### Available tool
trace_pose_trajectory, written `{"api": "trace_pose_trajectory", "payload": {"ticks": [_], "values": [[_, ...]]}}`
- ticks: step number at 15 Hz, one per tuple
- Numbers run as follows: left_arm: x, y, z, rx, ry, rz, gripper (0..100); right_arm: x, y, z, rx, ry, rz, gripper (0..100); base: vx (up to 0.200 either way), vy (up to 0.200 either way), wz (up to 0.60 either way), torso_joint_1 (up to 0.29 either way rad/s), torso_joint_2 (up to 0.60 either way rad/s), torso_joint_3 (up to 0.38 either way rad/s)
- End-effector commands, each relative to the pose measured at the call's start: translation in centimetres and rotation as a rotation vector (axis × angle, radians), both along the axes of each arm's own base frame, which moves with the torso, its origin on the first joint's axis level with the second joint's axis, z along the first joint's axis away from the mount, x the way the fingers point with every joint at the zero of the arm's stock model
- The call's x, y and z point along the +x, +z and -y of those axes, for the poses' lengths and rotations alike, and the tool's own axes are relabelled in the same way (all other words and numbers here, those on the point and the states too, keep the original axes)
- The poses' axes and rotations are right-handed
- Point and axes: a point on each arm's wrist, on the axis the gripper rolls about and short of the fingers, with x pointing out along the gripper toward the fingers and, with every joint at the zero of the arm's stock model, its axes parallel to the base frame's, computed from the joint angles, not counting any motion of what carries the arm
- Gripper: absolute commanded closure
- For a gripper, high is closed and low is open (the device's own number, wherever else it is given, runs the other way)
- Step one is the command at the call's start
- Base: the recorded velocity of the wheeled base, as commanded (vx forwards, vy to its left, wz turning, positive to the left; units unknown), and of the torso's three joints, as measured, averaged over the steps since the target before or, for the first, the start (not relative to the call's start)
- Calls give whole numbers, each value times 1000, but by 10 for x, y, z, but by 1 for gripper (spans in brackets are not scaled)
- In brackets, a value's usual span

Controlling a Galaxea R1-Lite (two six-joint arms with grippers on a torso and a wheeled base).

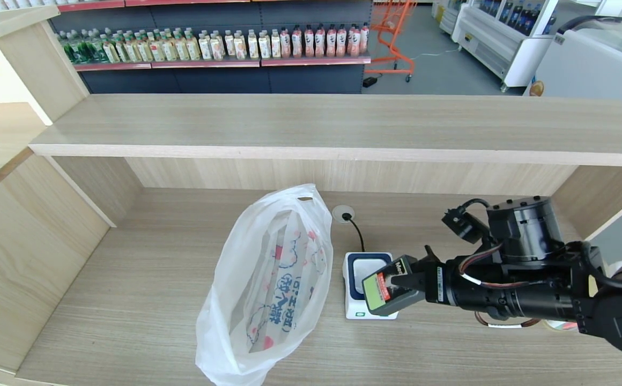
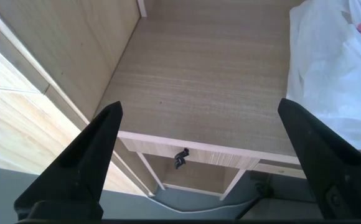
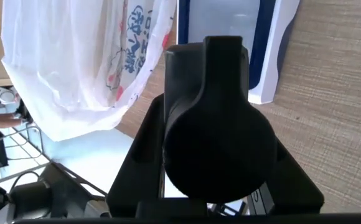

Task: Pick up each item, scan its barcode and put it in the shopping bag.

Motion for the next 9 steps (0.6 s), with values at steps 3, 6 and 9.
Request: {"api": "trace_pose_trajectory", "payload": {"ticks": [3, 6, 9], "values": [[0, 0, 0, 0, 0, 0, 0, 10, -4, -12, -3, 22, -3, 100, 0, 0, 0, 0, 0, 0], [0, 0, 0, 0, 0, 0, 0, 15, -10, -19, -6, 33, 7, 100, 0, 0, 0, 0, 0, 0], [0, 0, 0, 0, 0, 0, 0, 17, -13, -21, -18, 38, 4, 100, 0, 0, 0, 0, 0, 0]]}}
